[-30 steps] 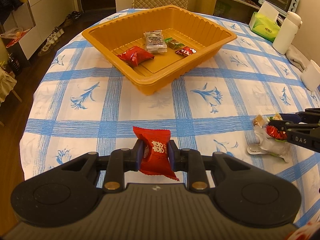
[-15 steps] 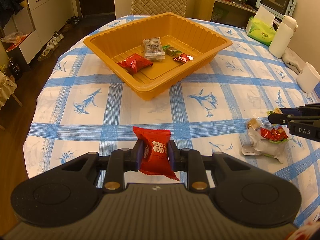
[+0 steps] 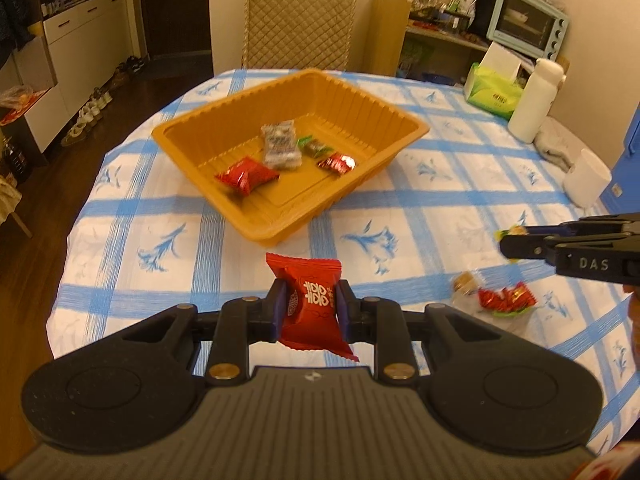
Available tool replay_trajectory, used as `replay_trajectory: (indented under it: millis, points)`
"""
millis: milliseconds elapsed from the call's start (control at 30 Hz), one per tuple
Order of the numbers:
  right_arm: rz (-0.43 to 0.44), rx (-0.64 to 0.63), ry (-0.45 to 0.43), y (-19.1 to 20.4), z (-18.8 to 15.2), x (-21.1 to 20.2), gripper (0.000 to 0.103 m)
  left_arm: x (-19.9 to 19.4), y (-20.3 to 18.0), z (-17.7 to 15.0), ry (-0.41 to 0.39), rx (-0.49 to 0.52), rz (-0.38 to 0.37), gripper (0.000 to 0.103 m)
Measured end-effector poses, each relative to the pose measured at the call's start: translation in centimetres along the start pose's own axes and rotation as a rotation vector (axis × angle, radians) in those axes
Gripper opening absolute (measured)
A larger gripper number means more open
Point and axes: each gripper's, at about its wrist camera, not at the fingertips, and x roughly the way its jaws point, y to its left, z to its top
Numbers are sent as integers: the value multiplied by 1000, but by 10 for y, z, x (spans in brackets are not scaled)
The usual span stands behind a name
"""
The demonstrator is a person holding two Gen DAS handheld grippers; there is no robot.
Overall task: Organize snacks
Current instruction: 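Carry the red packet and yellow-green candy over the orange tray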
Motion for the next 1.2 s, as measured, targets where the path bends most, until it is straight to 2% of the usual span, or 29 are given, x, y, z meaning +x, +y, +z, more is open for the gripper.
replay_trajectory:
  millis: [233,500,1200]
  points:
    - [69,-13,-19,16,24,3,25,-4,-2,22,-41,10,-20,23]
    - [95,-16,-55,21,55,14,25,6,4,51,-80,10,-16,23]
    - [63,25,-90,7,118,59,25,65,16,107,-76,35,-20,23]
